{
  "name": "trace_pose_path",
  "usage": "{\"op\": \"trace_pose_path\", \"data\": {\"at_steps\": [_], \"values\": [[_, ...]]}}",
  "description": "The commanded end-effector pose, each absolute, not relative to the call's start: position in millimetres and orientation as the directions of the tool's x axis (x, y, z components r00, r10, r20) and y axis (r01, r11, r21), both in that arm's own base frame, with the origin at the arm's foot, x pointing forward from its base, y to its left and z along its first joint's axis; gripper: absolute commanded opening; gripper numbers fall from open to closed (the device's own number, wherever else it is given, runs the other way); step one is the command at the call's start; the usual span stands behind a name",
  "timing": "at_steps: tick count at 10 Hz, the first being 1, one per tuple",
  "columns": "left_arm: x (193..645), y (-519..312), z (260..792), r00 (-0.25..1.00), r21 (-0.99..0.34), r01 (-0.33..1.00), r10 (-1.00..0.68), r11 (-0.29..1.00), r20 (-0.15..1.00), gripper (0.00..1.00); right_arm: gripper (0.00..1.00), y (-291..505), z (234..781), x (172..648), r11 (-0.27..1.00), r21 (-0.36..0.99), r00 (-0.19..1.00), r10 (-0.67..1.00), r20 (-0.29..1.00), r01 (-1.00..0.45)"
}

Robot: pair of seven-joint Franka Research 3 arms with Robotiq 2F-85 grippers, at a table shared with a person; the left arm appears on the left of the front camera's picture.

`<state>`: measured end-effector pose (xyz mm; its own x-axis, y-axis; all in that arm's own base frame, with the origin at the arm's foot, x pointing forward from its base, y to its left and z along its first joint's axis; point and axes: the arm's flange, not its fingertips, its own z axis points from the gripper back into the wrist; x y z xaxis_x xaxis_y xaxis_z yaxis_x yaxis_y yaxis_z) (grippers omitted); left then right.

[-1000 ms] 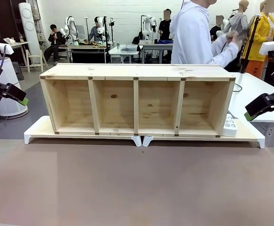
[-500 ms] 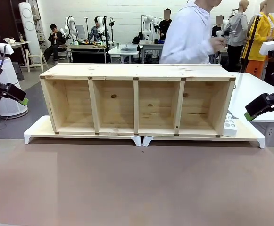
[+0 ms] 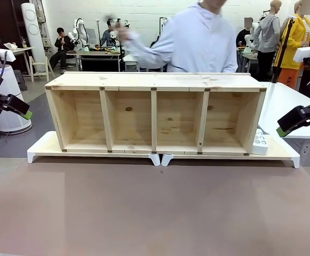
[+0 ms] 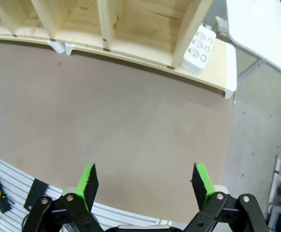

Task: Perform cable management.
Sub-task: When the cord part of the Power Cable appears at the lower middle area of the table and stops, grasp the cord part of the Power Cable.

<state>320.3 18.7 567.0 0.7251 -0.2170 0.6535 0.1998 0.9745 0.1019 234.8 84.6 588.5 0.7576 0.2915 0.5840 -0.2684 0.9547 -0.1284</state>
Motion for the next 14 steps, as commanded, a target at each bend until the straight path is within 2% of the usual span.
{"op": "trace_pose_path", "data": {"at_steps": [1, 14], "values": [[322.5, 17.8, 566.4, 0.721, 0.103, 0.200, -0.218, 0.974, 0.658, 1.00, 1.00, 84.3, 589.0, 236.9, 0.955, -0.130, 0.752, 0.291, 0.591, -0.267], [322.5, 17.8, 566.4, 0.721, 0.103, 0.200, -0.218, 0.974, 0.658, 1.00, 1.00, 84.3, 589.0, 236.9, 0.955, -0.130, 0.752, 0.291, 0.591, -0.267]]}}
